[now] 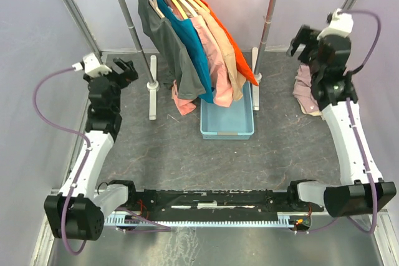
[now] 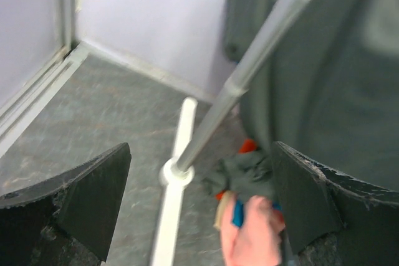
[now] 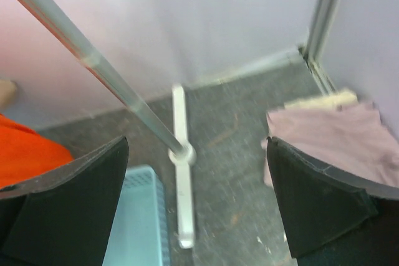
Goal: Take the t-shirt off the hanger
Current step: Pick up the hanger from the clothesline.
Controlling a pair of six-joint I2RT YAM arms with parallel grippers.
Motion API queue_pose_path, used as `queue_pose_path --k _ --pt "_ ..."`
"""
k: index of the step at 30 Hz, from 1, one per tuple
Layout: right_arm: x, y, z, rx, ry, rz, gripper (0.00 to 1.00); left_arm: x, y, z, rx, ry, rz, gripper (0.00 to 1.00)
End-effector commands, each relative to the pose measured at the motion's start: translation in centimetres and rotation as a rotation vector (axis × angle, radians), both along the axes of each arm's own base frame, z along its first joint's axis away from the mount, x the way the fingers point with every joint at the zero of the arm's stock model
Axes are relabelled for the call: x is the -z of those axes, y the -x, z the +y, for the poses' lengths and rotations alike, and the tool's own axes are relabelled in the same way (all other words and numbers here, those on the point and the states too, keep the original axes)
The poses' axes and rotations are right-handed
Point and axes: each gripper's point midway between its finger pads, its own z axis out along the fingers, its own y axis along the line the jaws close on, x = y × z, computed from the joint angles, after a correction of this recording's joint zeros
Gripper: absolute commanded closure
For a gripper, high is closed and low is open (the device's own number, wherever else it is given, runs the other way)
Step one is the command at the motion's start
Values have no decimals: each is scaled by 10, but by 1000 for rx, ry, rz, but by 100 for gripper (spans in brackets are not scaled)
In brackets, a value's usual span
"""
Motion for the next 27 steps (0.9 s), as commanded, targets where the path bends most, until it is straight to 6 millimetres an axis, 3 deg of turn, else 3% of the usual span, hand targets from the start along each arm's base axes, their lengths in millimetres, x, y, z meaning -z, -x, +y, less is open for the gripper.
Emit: queue_pose_path --k 1,2,5,9,13,16,22,27 --pt "-62 8 15 -86 -6 -2 1 -86 13 -18 98 51 -53 1" --pt "-89 10 16 -95 -1 -48 1 -102 14 -17 92 46 -63 1" --pt "-126 10 28 -162 -7 -71 1 -137 20 -14 78 50 -81 1" --pt "-147 3 54 -292 -79 -102 1 -164 31 -30 164 82 -117 1" --pt "-171 3 83 -425 -201 -185 1 -178 41 -42 233 102 -146 1" --pt "-172 1 98 -477 -292 -170 1 -185 48 -45 249 127 -149 1" --pt "-167 10 141 -589 -255 -153 4 -183 62 -51 283 161 -139 1" --pt "-155 6 171 -636 -253 -128 8 -184 69 -57 314 198 -127 1"
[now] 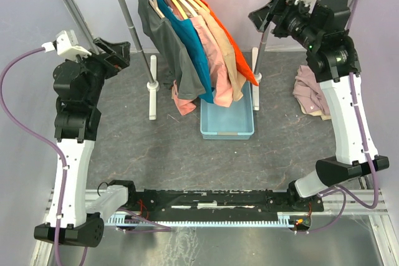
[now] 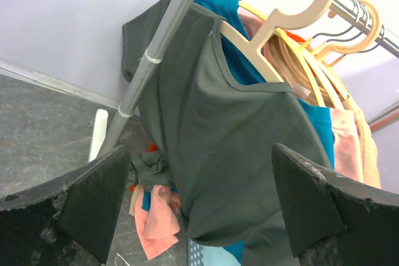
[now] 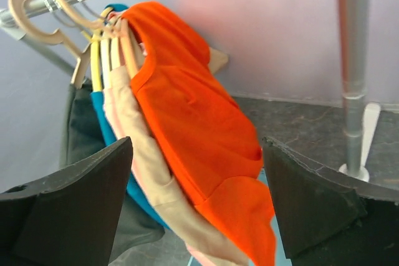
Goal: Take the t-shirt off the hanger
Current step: Pick up the hanger from the clothesline.
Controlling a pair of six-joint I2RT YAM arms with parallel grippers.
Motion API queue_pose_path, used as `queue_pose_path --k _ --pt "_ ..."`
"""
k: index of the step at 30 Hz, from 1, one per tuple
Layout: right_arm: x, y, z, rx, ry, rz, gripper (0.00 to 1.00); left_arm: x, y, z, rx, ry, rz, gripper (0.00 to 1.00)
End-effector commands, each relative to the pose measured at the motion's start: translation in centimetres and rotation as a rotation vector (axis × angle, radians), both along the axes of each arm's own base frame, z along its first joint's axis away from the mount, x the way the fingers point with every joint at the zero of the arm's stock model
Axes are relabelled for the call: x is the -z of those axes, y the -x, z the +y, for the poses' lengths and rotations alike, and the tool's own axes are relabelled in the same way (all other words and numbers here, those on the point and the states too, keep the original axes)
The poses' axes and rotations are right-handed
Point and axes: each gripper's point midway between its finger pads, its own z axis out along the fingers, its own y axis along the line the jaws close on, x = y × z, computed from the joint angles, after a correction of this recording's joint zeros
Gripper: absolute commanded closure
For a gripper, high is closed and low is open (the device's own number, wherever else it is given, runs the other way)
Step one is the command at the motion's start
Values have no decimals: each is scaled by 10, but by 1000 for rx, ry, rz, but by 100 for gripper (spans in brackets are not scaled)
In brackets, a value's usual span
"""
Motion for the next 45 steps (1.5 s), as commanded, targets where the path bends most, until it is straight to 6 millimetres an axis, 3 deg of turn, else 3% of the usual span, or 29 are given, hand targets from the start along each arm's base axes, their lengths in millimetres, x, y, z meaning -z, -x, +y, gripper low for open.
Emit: queue_pose_path --k 1,12,20,29,41,45 --pt "-15 5 25 -58 -11 -58 10 -22 15 -11 58 59 -37 1" --pt "13 -25 82 -118 57 -33 27 -30 18 -23 121 74 -17 1" --pt "25 -43 97 -121 58 -25 29 -39 21 -29 154 61 -32 1" --pt "39 -51 119 -158 88 -10 30 -47 25 -30 164 50 -51 1" --pt "42 -54 141 -142 139 -35 32 -46 24 -32 179 50 -45 1" --pt "37 -54 146 -129 159 -59 37 -46 25 -32 177 50 -43 1"
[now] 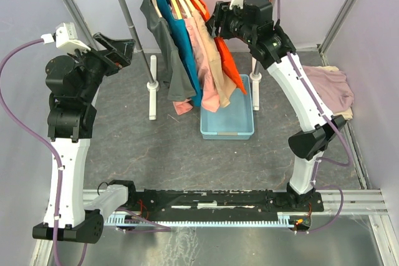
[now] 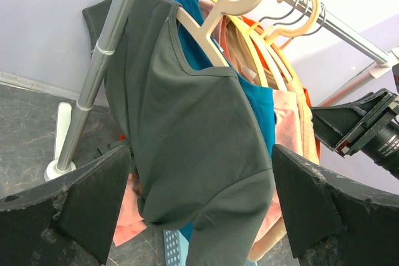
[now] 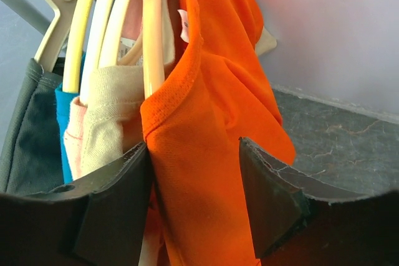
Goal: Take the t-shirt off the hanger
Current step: Pick up the hanger from the clothesline.
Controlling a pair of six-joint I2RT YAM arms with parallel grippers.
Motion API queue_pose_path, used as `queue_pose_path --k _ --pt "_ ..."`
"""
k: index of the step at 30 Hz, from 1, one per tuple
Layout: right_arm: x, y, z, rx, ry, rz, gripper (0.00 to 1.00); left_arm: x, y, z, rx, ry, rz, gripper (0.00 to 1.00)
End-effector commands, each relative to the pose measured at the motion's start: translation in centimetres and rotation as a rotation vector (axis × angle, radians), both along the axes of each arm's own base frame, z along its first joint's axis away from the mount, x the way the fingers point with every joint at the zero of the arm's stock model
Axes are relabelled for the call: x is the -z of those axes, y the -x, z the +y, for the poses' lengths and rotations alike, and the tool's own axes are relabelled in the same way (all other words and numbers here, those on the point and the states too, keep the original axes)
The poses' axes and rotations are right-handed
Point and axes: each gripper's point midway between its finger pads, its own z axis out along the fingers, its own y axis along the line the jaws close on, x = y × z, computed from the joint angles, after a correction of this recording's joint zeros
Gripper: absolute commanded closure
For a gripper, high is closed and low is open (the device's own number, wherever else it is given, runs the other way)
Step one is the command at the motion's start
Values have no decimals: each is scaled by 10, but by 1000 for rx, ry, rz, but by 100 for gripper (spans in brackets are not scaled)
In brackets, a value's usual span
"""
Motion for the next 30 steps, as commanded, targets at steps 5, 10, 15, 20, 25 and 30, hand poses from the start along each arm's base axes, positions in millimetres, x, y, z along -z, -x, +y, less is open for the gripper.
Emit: queue_pose_path --k 5,10,15,20,25,30 --pt "-32 -4 7 36 18 -118 44 -20 10 -5 28 21 -46 1" --pt "-30 -7 9 66 54 -141 53 -20 9 -5 28 23 -43 1" --pt "-33 -10 9 82 63 -158 58 -20 7 -6 29 23 -40 1" --pt "-37 -10 11 86 63 -176 69 -22 5 -6 32 18 -43 1" --pt "-39 -10 9 89 72 -185 82 -26 -1 -5 21 11 -40 1" --pt "-40 -9 5 104 77 -187 96 -36 -14 -4 16 12 -46 1"
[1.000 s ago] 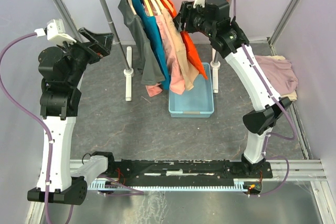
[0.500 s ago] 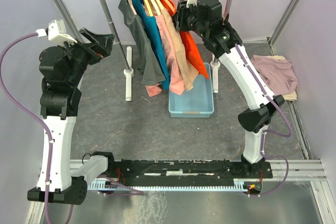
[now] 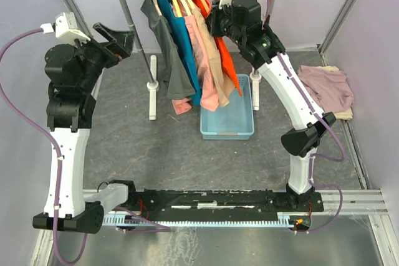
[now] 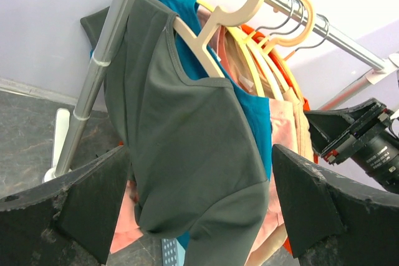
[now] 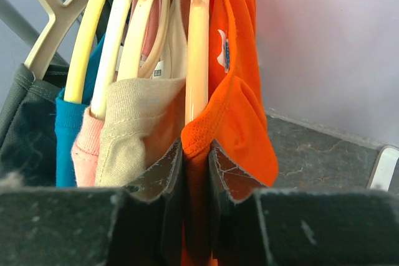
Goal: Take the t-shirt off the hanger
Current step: Pick up the hanger from the clothesline.
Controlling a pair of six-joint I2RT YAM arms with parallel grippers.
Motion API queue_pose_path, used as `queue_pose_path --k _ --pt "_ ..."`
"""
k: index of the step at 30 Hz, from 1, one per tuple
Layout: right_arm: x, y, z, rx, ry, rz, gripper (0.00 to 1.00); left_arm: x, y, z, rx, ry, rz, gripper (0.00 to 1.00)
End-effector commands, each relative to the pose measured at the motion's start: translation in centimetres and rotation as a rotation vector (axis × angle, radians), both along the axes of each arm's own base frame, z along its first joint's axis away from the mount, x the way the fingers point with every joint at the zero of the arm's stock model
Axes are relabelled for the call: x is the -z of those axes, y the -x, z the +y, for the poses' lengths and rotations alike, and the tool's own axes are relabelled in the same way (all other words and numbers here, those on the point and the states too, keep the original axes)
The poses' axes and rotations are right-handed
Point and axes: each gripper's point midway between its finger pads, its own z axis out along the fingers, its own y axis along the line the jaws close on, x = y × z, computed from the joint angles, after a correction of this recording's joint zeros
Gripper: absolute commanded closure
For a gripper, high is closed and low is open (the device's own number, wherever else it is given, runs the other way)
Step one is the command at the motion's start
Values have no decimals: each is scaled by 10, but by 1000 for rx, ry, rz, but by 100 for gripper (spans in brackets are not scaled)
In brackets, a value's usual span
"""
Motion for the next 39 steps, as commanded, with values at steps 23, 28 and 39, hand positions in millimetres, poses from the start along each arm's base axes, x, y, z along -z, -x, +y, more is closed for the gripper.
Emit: queue_pose_path --k 23,28,39 --pt "-112 26 -57 168 -82 -287 99 -45 -19 -28 157 -24 -95 1" --pt "-117 35 -65 174 -62 -299 99 -51 -22 -40 217 -32 -108 1" --pt "-131 58 -81 166 -51 -334 99 -69 -23 -57 295 -47 -148 1"
